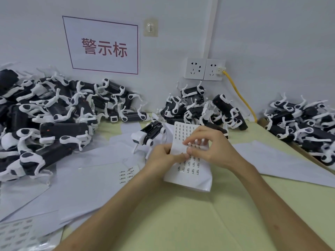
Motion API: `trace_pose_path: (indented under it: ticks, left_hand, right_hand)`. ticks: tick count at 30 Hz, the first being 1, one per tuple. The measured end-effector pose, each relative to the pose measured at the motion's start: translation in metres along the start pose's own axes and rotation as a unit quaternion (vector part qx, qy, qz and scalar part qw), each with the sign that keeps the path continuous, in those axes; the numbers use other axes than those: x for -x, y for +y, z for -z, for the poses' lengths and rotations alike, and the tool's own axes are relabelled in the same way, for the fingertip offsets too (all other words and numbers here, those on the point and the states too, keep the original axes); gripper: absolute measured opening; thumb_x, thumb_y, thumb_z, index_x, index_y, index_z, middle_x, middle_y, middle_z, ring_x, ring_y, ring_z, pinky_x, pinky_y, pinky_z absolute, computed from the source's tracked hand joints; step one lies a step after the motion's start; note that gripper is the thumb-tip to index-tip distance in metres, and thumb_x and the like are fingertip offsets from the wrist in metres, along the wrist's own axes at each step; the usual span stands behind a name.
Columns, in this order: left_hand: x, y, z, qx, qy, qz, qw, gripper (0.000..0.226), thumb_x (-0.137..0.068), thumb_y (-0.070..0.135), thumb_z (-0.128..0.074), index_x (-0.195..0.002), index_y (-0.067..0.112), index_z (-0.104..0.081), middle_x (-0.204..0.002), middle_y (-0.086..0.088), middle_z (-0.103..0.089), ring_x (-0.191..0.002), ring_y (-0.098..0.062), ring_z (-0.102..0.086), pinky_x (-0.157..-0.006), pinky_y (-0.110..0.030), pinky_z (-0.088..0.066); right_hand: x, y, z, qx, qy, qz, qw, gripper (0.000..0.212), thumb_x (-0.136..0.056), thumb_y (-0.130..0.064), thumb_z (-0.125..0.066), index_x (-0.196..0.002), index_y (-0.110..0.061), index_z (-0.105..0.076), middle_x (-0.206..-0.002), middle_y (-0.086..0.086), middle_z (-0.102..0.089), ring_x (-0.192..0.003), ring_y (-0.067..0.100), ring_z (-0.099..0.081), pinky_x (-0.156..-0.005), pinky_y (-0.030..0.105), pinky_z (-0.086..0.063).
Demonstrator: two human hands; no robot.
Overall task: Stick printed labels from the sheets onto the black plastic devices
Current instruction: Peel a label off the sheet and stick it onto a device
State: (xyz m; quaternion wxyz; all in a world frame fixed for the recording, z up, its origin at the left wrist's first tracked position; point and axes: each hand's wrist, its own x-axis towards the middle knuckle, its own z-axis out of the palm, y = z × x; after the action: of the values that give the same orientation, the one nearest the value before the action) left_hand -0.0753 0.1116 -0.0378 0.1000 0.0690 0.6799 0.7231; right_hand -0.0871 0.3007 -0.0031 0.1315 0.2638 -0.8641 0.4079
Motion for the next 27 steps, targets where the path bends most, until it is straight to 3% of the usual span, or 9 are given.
trace_pose_path:
  ticks: [5,8,14,18,23,27]
  left_hand:
    - [-0.001,0.001,0.001,0.004,0.007,0.006,1.000,0.022,-0.091,0.009,-0.074,-0.112,0.009,-0.075,-0.105,-0.009,-0.079,-0.101,-0.028,-0.075,-0.097,-0.048,-0.057]
    - [-0.003,0.001,-0.001,0.024,0.026,0.015,0.999,0.021,-0.097,0.026,-0.068,-0.111,0.012,-0.076,-0.107,-0.006,-0.079,-0.104,-0.023,-0.074,-0.103,-0.047,-0.054]
    - [-0.004,0.002,0.000,0.038,0.036,0.033,0.998,0.031,-0.101,0.036,-0.061,-0.113,0.011,-0.075,-0.108,-0.005,-0.078,-0.105,-0.022,-0.074,-0.105,-0.045,-0.052]
    - [-0.005,0.003,0.000,0.048,0.043,0.045,0.997,0.034,-0.101,0.036,-0.061,-0.117,0.009,-0.073,-0.114,-0.009,-0.076,-0.112,-0.026,-0.071,-0.109,-0.047,-0.048]
    - [-0.004,0.004,0.002,0.083,0.031,0.081,0.993,0.030,-0.105,0.032,-0.056,-0.121,0.011,-0.070,-0.112,-0.009,-0.077,-0.107,-0.027,-0.073,-0.103,-0.045,-0.053]
    - [-0.003,0.005,0.004,0.059,0.027,0.083,0.994,0.024,-0.105,0.027,-0.057,-0.112,0.010,-0.072,-0.103,-0.008,-0.079,-0.095,-0.024,-0.076,-0.082,-0.035,-0.062]
  right_hand:
    - [-0.001,0.001,-0.001,-0.023,0.006,-0.011,1.000,0.020,-0.078,-0.005,-0.085,-0.091,-0.019,-0.082,-0.092,0.002,-0.066,-0.081,0.024,-0.059,-0.069,0.031,-0.045]
    - [-0.002,0.001,-0.004,-0.018,0.015,-0.011,1.000,0.019,-0.075,-0.005,-0.087,-0.088,-0.017,-0.083,-0.090,0.001,-0.069,-0.080,0.024,-0.063,-0.071,0.038,-0.048]
    - [-0.003,0.000,-0.007,-0.036,0.035,-0.007,0.999,0.021,-0.073,-0.004,-0.089,-0.084,-0.021,-0.083,-0.086,-0.003,-0.070,-0.073,0.008,-0.063,-0.065,0.019,-0.046]
    - [-0.002,0.000,-0.008,-0.047,0.049,-0.003,0.998,0.022,-0.073,-0.002,-0.088,-0.081,-0.022,-0.082,-0.084,-0.003,-0.070,-0.073,0.005,-0.062,-0.063,0.017,-0.043]
    - [-0.002,0.001,-0.012,-0.029,0.039,0.010,0.999,0.015,-0.075,-0.001,-0.085,-0.079,-0.015,-0.082,-0.082,-0.005,-0.072,-0.073,0.010,-0.064,-0.064,0.019,-0.045]
    - [0.000,0.002,-0.009,-0.052,0.016,0.008,0.998,0.016,-0.083,-0.001,-0.076,-0.080,-0.015,-0.080,-0.083,-0.006,-0.073,-0.077,0.008,-0.064,-0.065,0.016,-0.043]
